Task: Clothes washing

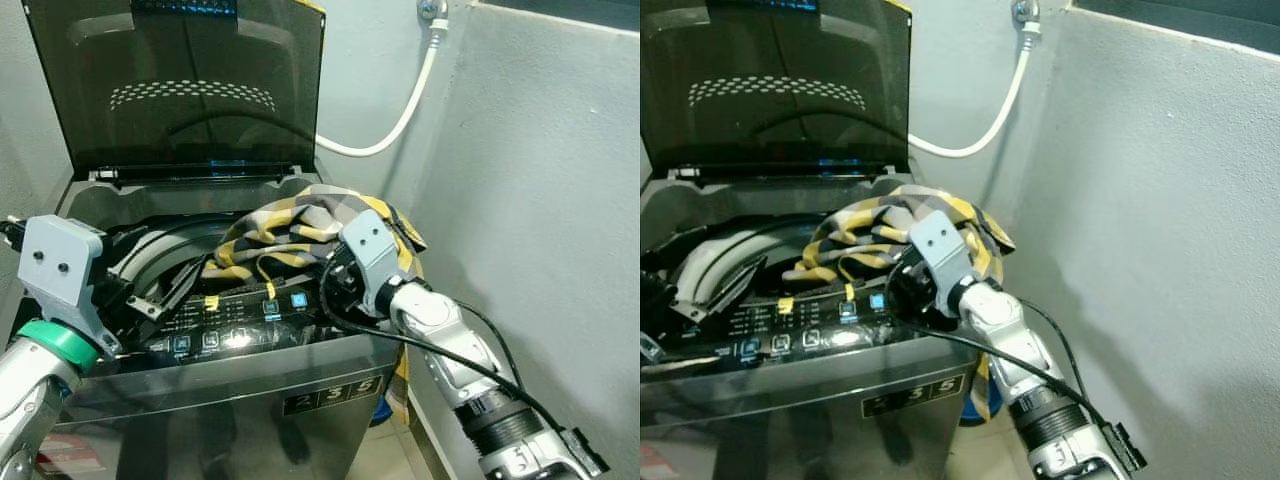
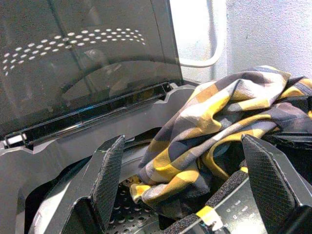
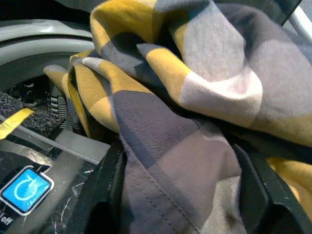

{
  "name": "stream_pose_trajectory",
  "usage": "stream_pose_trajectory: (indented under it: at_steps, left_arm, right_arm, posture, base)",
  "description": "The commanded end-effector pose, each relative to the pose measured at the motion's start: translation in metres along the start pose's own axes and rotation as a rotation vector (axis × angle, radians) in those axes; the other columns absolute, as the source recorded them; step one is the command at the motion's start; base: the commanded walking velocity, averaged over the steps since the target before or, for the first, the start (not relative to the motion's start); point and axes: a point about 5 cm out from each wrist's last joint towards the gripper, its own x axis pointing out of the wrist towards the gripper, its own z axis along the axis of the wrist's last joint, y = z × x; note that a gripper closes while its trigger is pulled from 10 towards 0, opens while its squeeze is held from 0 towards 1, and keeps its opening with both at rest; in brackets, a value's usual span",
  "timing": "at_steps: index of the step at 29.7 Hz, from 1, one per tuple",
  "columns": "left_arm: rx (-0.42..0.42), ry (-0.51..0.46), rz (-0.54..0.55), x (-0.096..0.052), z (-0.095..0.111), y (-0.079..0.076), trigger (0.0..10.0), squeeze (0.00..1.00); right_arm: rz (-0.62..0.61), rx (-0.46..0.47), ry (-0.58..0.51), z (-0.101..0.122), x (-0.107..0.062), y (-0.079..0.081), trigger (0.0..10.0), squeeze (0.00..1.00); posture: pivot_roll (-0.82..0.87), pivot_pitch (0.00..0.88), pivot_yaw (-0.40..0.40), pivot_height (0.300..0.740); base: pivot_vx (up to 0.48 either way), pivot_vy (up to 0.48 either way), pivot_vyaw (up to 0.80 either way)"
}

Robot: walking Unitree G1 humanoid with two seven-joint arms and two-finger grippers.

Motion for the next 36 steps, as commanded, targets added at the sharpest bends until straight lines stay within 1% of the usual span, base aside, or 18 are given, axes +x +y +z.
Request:
stream_pose_trajectory:
  at_steps: [1, 6, 8, 9, 10, 12, 13, 14, 16, 18, 20, 23, 24, 25, 29, 34, 35, 36]
  left_arm:
    - [0.014, -0.008, -0.019, -0.001, 0.002, -0.004, 10.0, 0.0]
    - [0.014, -0.006, -0.01, -0.001, 0.002, -0.003, 10.0, 0.0]
    - [0.015, -0.007, -0.004, -0.001, 0.002, -0.002, 10.0, 0.0]
    - [0.015, -0.007, -0.004, -0.001, 0.002, -0.002, 10.0, 0.0]
    - [0.016, -0.011, 0.001, -0.001, 0.002, -0.002, 10.0, 0.0]
    - [0.016, -0.011, 0.001, -0.001, 0.002, -0.002, 10.0, 0.0]
    - [0.017, -0.015, 0.006, -0.001, 0.002, -0.001, 10.0, 0.0]
    - [0.017, -0.015, 0.006, -0.001, 0.002, -0.001, 10.0, 0.0]
    - [0.022, -0.022, 0.013, -0.002, 0.004, -0.001, 10.0, 0.0]
    - [0.022, -0.022, 0.013, -0.002, 0.004, -0.001, 10.0, 0.0]
    - [0.023, -0.034, 0.028, -0.007, 0.007, 0.001, 10.0, 0.0]
    - [0.023, -0.038, 0.036, -0.008, 0.007, 0.002, 10.0, 0.0]
    - [0.025, -0.038, 0.045, -0.009, 0.007, 0.003, 10.0, 0.0]
    - [0.026, -0.037, 0.05, -0.009, 0.007, 0.004, 10.0, 0.0]
    - [0.026, -0.035, 0.049, -0.007, 0.006, 0.003, 10.0, 0.0]
    - [0.034, -0.025, 0.043, -0.006, 0.004, 0.002, 10.0, 0.0]
    - [0.039, -0.021, 0.046, -0.006, 0.003, 0.002, 10.0, 0.0]
    - [0.039, -0.021, 0.046, -0.006, 0.003, 0.002, 10.0, 0.0]
  right_arm:
    - [0.012, -0.012, -0.013, 0.004, 0.002, 0.0, 0.0, 0.0]
    - [0.068, 0.016, -0.052, 0.017, 0.013, 0.013, 0.0, 0.0]
    - [0.138, 0.094, -0.107, 0.036, 0.027, 0.036, 0.0, 0.0]
    - [0.138, 0.094, -0.107, 0.036, 0.027, 0.036, 0.0, 0.0]
    - [0.191, 0.166, -0.151, 0.051, 0.035, 0.055, 0.0, 0.0]
    - [0.191, 0.166, -0.151, 0.051, 0.035, 0.055, 0.0, 0.0]
    - [0.258, 0.292, -0.206, 0.068, 0.041, 0.076, 0.0, 0.0]
    - [0.258, 0.292, -0.206, 0.068, 0.041, 0.076, 0.0, 0.0]
    - [0.482, 0.564, -0.378, 0.118, 0.041, 0.116, 0.0, 0.0]
    - [0.482, 0.564, -0.378, 0.118, 0.041, 0.116, 0.0, 0.0]
    - [0.74, 0.801, -0.573, 0.163, 0.023, 0.126, 0.0, 0.0]
    - [0.843, 0.864, -0.643, 0.175, 0.013, 0.125, 0.0, 0.0]
    - [0.852, 0.84, -0.634, 0.175, 0.014, 0.125, 6.9, 0.0]
    - [0.839, 0.811, -0.613, 0.171, 0.016, 0.124, 10.0, 0.0]
    - [0.665, 0.661, -0.446, 0.138, 0.038, 0.123, 10.0, 0.0]
    - [0.446, 0.659, -0.333, 0.111, 0.055, 0.102, 10.0, 0.0]
    - [0.394, 0.674, -0.312, 0.107, 0.058, 0.093, 10.0, 1.0]
    - [0.394, 0.674, -0.312, 0.107, 0.058, 0.093, 10.0, 1.0]
  posture:
    - [0.17, 0.015, -0.002, 0.74]
    - [0.17, 0.021, -0.006, 0.74]
    - [0.17, 0.024, -0.008, 0.74]
    - [0.17, 0.024, -0.008, 0.74]
    - [0.17, 0.025, -0.008, 0.74]
    - [0.17, 0.025, -0.008, 0.74]
    - [0.17, 0.026, -0.009, 0.74]
    - [0.17, 0.026, -0.009, 0.74]
    - [0.18, 0.031, -0.022, 0.74]
    - [0.18, 0.031, -0.022, 0.74]
    - [0.19, 0.036, -0.031, 0.74]
    - [0.19, 0.038, -0.032, 0.74]
    - [0.18, 0.039, -0.034, 0.74]
    - [0.18, 0.039, -0.034, 0.74]
    - [0.18, 0.039, -0.03, 0.74]
    - [0.17, 0.038, -0.025, 0.74]
    - [0.17, 0.04, -0.024, 0.74]
    - [0.17, 0.04, -0.024, 0.74]
  base:
    - [0.0, 0.0, 0.0]
    - [0.0, 0.0, 0.0]
    - [0.0, 0.0, 0.0]
    - [0.0, 0.0, 0.0]
    - [0.0, 0.0, 0.0]
    - [0.0, 0.0, 0.0]
    - [0.0, 0.0, 0.0]
    - [0.0, 0.0, 0.0]
    - [0.0, 0.0, 0.0]
    - [0.0, 0.0, 0.0]
    - [0.0, 0.0, 0.0]
    - [0.0, 0.0, 0.0]
    - [0.0, 0.0, 0.0]
    - [0.0, 0.0, 0.0]
    - [0.0, 0.0, 0.0]
    - [0.0, 0.0, 0.0]
    - [0.0, 0.0, 0.0]
    - [0.0, 0.0, 0.0]
